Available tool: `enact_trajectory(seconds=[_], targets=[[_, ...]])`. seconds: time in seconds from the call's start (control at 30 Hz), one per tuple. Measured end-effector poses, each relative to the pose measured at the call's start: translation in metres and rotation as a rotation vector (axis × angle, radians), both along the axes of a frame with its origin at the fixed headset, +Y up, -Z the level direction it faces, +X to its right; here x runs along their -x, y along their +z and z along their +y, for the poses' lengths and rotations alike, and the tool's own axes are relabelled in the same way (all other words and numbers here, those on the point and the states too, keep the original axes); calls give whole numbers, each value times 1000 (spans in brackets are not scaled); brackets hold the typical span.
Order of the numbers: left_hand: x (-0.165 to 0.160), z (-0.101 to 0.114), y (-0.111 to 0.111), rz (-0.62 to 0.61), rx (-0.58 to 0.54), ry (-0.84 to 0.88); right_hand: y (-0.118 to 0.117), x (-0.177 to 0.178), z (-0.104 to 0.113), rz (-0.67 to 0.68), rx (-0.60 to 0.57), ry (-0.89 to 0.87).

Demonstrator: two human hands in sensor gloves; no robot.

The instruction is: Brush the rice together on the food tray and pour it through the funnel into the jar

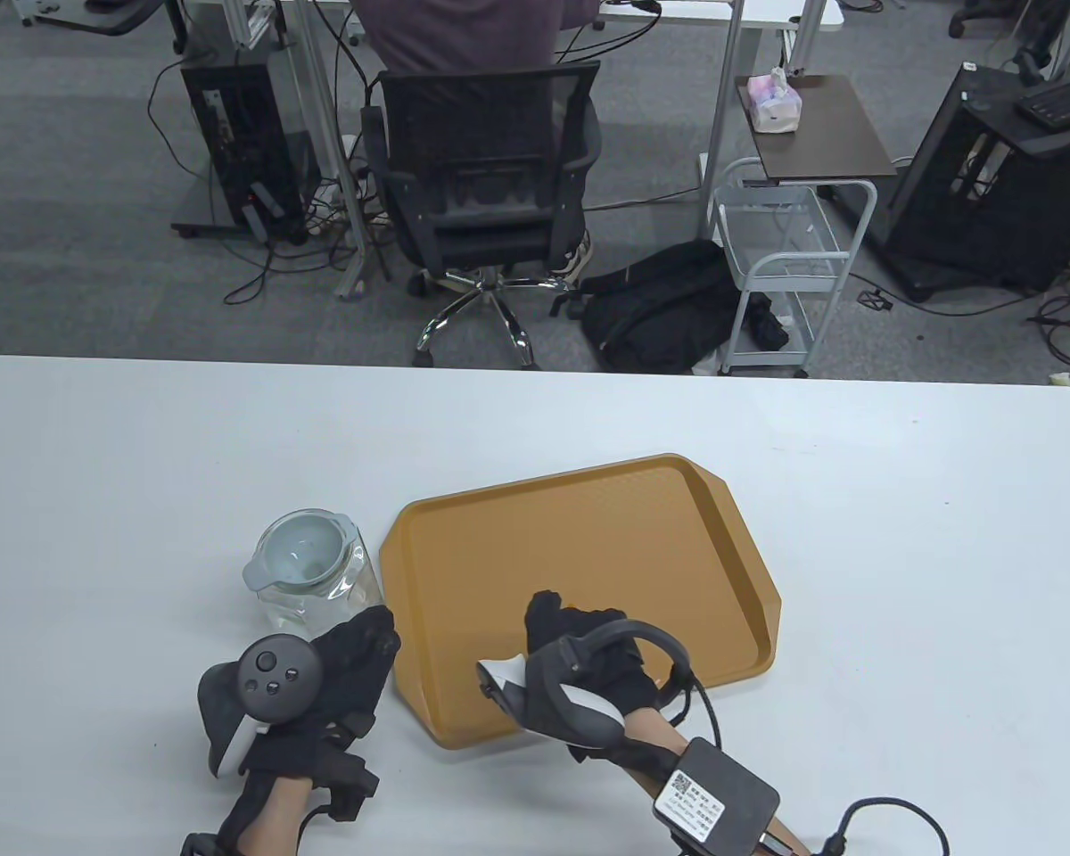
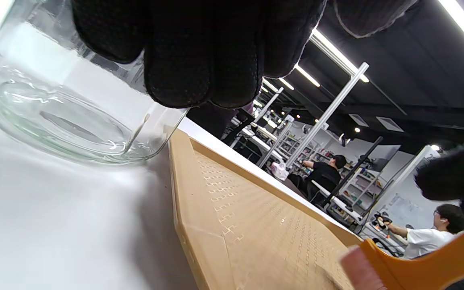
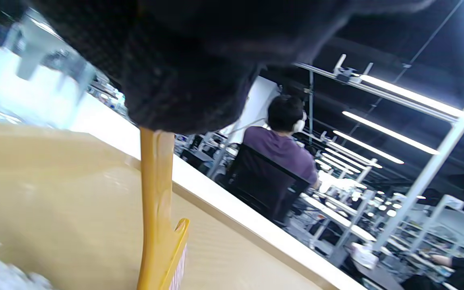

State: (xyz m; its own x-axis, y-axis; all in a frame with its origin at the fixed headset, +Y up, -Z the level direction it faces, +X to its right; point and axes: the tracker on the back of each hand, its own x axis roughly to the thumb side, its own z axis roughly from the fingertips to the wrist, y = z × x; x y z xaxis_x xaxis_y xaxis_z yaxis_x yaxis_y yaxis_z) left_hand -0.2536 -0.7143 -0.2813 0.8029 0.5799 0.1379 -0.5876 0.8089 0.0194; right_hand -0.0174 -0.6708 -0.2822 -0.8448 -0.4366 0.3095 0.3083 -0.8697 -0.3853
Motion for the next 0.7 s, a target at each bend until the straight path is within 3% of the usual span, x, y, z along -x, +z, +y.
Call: enact_trajectory(seconds=[0.13,0.37,0.53,0.7], targets=[[2,0,0,2,-4,6,8,36,3,89,23,-38],[3,0,0,2,-1,9,18,63,13,171,52,-112],[3,0,0,1,1,4,14,41,27,136,41,-181],[2,0,0,2,5,-1,-5,-8,41,-21,-24,-164]])
